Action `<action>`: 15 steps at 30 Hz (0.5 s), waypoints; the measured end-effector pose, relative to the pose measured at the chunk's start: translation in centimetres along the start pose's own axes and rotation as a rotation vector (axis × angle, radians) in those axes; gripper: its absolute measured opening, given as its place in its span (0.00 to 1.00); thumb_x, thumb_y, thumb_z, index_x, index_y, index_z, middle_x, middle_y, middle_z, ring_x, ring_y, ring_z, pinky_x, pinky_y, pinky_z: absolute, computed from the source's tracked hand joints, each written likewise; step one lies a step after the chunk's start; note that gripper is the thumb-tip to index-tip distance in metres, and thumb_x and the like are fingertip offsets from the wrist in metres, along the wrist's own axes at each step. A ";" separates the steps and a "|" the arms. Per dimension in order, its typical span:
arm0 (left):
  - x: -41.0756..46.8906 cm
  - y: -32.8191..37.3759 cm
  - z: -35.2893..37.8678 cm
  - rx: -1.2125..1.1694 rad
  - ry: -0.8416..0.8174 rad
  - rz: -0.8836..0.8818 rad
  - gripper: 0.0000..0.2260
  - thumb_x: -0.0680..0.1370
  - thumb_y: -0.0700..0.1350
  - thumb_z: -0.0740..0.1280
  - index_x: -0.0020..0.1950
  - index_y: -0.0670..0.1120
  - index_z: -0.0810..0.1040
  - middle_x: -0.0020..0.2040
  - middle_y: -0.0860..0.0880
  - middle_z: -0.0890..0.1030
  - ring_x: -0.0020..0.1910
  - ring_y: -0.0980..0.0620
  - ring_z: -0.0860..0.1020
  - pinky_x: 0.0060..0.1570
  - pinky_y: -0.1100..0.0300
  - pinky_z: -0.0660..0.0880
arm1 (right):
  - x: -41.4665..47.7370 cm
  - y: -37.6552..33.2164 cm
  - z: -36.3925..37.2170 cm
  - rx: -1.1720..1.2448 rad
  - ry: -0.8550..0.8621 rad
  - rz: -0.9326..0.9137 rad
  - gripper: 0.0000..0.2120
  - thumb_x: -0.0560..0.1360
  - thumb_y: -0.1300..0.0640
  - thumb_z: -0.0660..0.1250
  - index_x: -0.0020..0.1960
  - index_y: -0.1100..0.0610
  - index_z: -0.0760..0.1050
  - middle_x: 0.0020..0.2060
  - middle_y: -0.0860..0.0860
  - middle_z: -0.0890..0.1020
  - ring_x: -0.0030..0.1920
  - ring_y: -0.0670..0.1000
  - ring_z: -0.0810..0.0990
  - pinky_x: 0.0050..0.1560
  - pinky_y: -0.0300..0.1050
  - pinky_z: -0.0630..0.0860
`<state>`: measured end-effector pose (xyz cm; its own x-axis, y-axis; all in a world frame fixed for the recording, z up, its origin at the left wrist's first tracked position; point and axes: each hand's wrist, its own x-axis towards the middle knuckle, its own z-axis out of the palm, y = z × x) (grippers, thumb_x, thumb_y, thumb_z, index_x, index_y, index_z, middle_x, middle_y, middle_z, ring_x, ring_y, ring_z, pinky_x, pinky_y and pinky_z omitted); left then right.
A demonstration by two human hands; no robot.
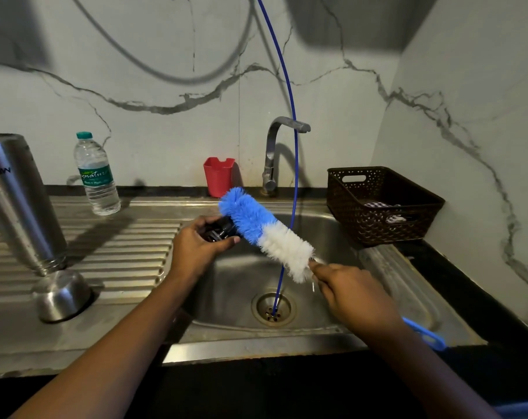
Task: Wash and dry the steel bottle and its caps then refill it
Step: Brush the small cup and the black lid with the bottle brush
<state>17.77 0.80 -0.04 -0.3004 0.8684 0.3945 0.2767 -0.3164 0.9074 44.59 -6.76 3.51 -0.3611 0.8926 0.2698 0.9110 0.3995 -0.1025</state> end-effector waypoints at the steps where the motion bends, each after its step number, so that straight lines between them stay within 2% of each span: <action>1: 0.1 0.1 -0.3 -0.012 0.016 -0.008 0.26 0.58 0.47 0.82 0.54 0.47 0.81 0.50 0.52 0.84 0.51 0.55 0.82 0.60 0.52 0.76 | -0.3 -0.1 0.0 0.004 -0.029 -0.007 0.20 0.81 0.50 0.52 0.72 0.41 0.61 0.60 0.47 0.77 0.56 0.55 0.78 0.54 0.48 0.74; 3: -0.1 0.3 -0.4 -0.020 0.006 -0.003 0.24 0.60 0.44 0.82 0.54 0.47 0.81 0.50 0.52 0.84 0.52 0.56 0.82 0.60 0.54 0.76 | -0.5 -0.1 -0.2 0.008 -0.061 -0.002 0.21 0.81 0.50 0.52 0.73 0.41 0.59 0.61 0.48 0.76 0.57 0.55 0.77 0.55 0.48 0.73; 6: -0.7 0.7 0.3 -0.028 -0.029 0.024 0.23 0.62 0.39 0.80 0.55 0.46 0.80 0.51 0.52 0.84 0.53 0.57 0.81 0.59 0.59 0.76 | 0.3 -0.3 -0.2 -0.011 0.018 0.032 0.19 0.81 0.51 0.52 0.72 0.42 0.62 0.58 0.48 0.78 0.55 0.55 0.78 0.52 0.48 0.73; 11: -0.1 0.6 -0.5 -0.074 0.018 0.010 0.21 0.63 0.38 0.80 0.54 0.47 0.80 0.51 0.53 0.84 0.51 0.59 0.81 0.56 0.64 0.75 | 2.4 0.5 0.0 -0.071 0.168 0.119 0.16 0.80 0.52 0.54 0.67 0.46 0.70 0.50 0.52 0.81 0.47 0.55 0.80 0.44 0.48 0.75; 15: 0.0 0.7 -0.7 -0.089 0.074 0.017 0.20 0.65 0.35 0.78 0.53 0.46 0.79 0.49 0.54 0.83 0.47 0.65 0.81 0.50 0.72 0.74 | 3.5 0.3 -1.6 -0.049 0.176 0.144 0.14 0.80 0.52 0.56 0.63 0.48 0.74 0.50 0.55 0.82 0.49 0.59 0.79 0.44 0.47 0.72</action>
<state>17.30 0.31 0.73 -0.3634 0.8332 0.4167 0.2014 -0.3665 0.9084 43.90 -3.85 5.97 -0.1901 0.8881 0.4186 0.9608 0.2559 -0.1066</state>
